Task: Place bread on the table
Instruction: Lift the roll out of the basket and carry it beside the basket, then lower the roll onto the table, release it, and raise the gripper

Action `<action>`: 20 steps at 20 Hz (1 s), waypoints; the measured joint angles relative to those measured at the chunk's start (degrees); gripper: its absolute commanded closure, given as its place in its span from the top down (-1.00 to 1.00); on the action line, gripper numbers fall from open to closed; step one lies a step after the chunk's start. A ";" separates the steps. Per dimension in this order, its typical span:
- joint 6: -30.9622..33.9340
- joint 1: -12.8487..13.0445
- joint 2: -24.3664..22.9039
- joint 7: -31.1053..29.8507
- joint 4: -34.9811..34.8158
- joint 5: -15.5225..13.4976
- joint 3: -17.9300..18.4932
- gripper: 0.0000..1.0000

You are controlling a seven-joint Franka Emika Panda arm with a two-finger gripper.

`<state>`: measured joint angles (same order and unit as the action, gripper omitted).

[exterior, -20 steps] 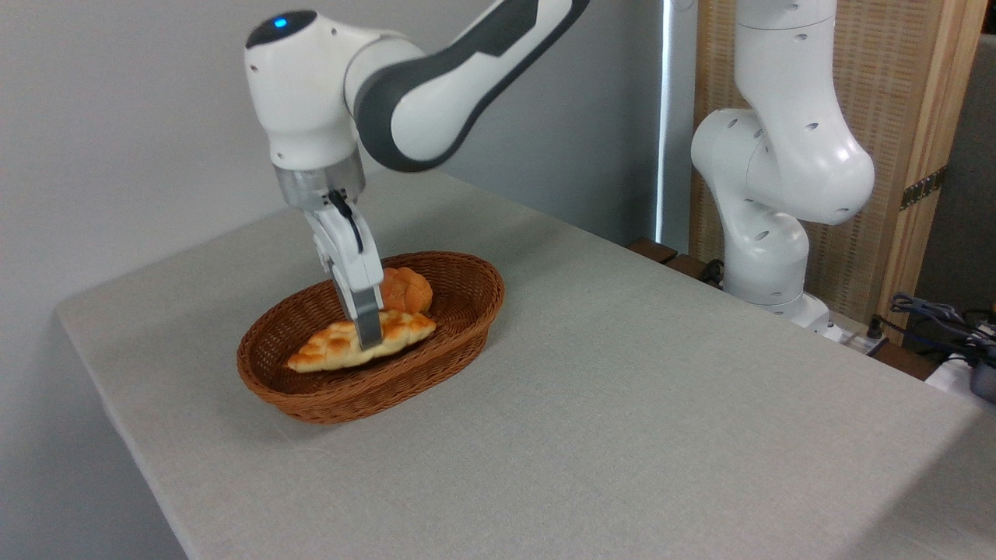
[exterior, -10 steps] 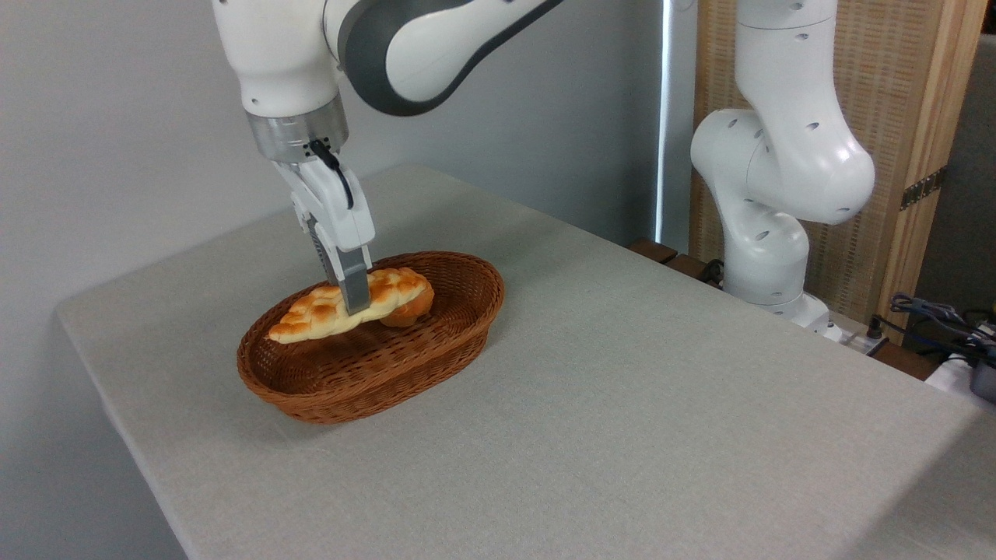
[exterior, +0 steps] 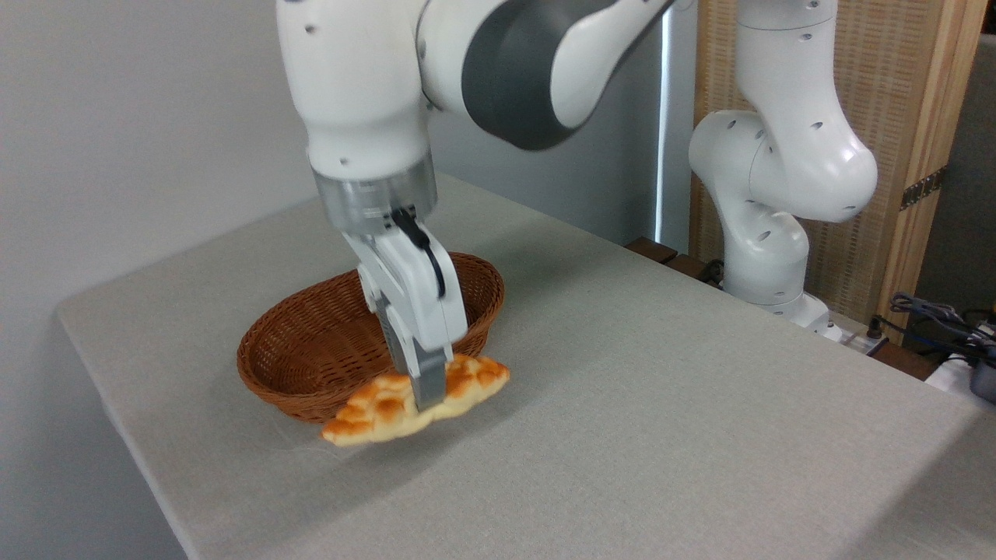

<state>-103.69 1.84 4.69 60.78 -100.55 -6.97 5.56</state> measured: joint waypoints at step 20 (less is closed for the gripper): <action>-0.03 0.26 2.82 0.02 -0.08 2.54 -0.33 1.00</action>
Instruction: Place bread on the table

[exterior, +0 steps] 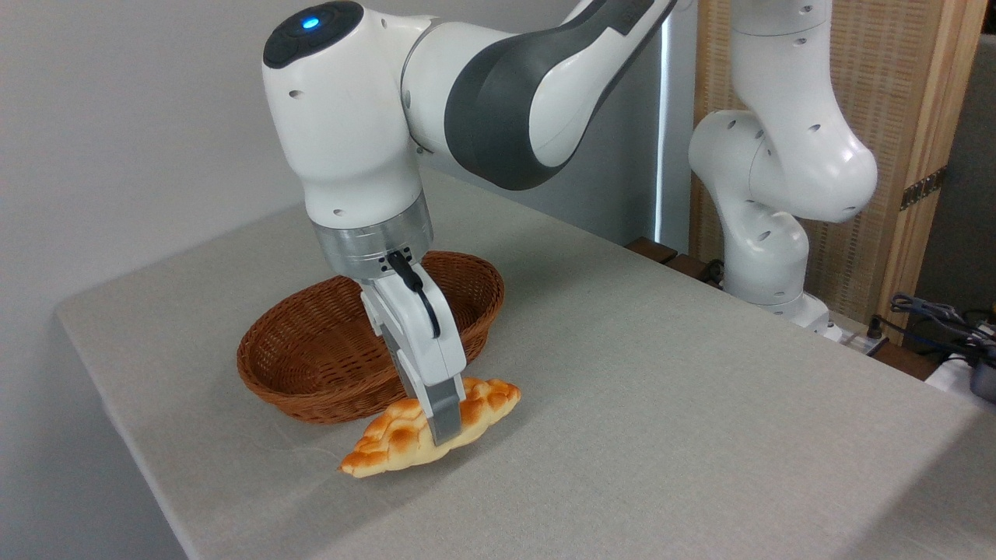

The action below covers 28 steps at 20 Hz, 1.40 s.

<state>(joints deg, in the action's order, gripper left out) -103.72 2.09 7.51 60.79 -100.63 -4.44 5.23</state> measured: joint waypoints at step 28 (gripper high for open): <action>6.94 -0.78 -5.32 -21.03 7.20 5.12 -14.05 1.00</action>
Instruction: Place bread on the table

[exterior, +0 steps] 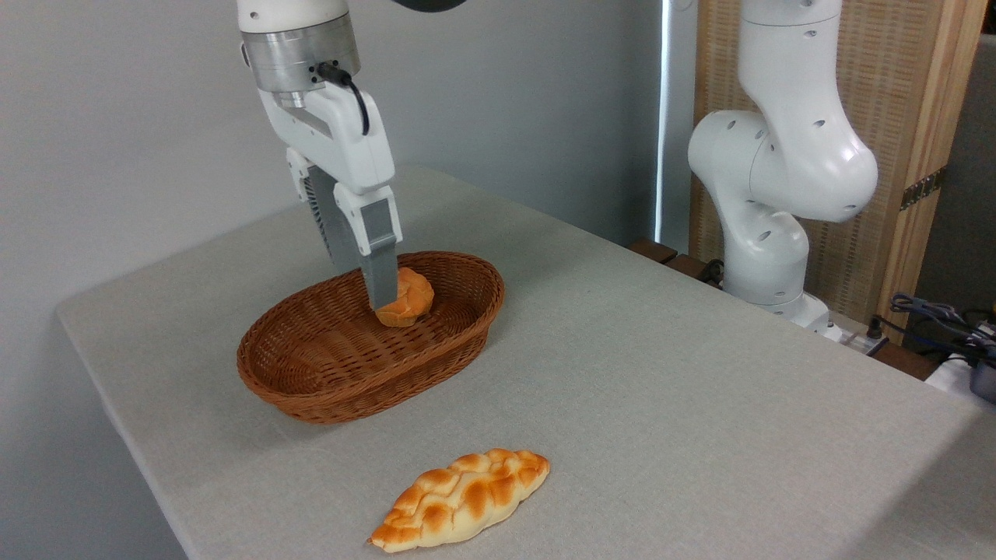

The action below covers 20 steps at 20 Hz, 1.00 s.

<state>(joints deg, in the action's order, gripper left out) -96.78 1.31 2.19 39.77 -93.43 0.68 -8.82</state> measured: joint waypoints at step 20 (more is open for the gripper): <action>1.35 1.00 -3.42 -2.17 -1.08 -3.75 7.24 1.00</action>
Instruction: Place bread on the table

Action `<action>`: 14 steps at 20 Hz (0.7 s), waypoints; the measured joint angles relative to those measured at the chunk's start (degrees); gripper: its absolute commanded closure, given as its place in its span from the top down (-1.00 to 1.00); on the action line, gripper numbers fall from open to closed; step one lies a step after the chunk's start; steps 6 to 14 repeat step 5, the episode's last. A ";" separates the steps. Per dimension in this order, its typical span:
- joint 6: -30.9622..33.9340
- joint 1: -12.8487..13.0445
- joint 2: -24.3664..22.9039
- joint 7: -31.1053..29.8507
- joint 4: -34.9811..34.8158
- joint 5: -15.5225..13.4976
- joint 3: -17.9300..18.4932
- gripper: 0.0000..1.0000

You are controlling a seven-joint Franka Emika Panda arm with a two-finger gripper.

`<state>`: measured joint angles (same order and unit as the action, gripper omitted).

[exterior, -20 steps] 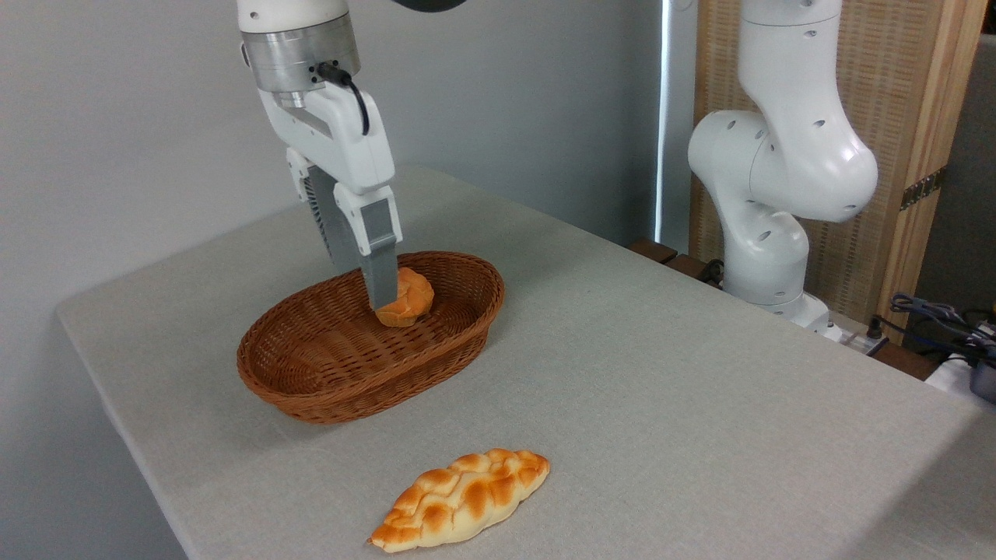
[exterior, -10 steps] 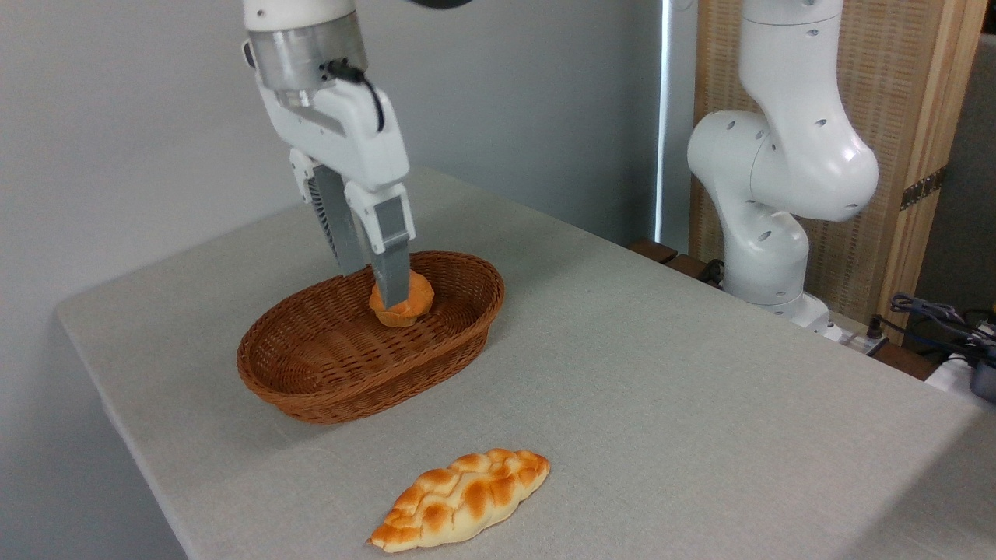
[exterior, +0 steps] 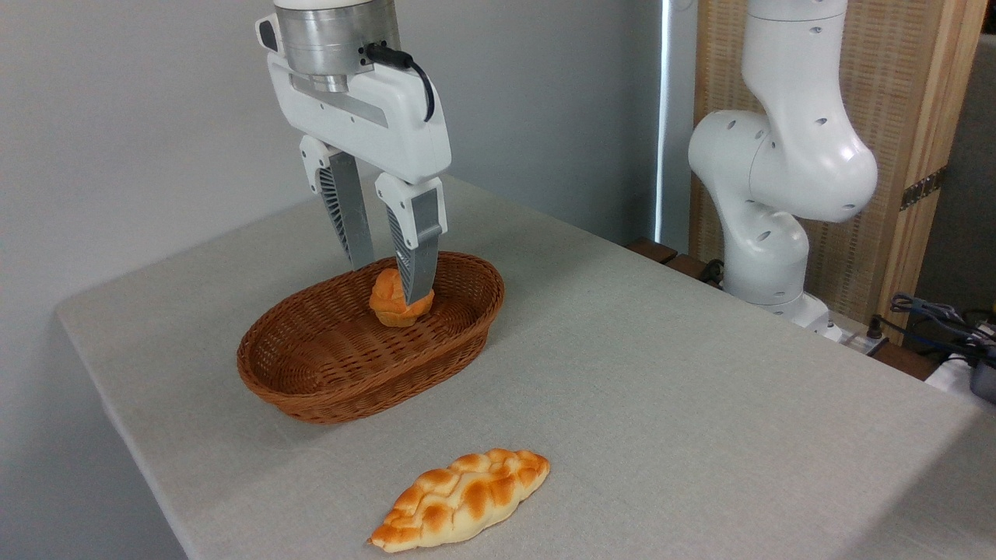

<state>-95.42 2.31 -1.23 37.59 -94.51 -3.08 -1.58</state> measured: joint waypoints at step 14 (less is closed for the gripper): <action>0.00 1.10 0.00 0.00 -0.03 0.00 1.19 1.00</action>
